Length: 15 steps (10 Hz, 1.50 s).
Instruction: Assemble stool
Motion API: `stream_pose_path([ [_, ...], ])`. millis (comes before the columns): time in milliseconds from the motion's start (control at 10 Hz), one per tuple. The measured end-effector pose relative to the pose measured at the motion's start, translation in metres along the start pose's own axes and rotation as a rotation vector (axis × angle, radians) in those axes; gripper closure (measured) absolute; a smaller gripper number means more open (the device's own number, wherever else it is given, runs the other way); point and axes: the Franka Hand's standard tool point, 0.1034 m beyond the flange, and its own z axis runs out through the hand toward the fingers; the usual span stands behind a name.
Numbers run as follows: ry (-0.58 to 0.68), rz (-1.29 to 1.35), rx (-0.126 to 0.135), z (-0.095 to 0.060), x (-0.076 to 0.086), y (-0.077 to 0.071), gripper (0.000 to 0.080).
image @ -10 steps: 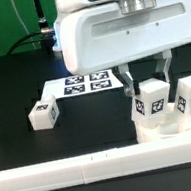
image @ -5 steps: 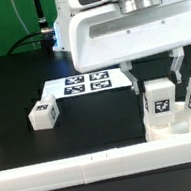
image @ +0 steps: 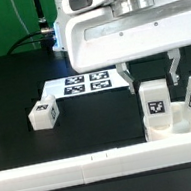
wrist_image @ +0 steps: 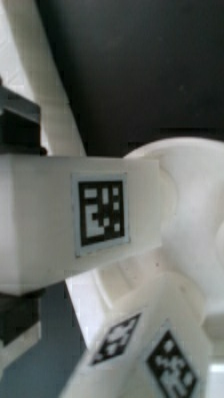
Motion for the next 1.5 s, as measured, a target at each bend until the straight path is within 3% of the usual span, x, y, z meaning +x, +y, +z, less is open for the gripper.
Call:
stream_pose_path([
  [300, -0.008, 0.209, 0.016, 0.000, -0.002, -0.003, 0.0459],
  [1100, -0.077, 1.062, 0.062, 0.001, -0.031, -0.039, 0.0459],
  [1500, -0.119, 1.329, 0.060, 0.004, -0.037, -0.044, 0.0459],
])
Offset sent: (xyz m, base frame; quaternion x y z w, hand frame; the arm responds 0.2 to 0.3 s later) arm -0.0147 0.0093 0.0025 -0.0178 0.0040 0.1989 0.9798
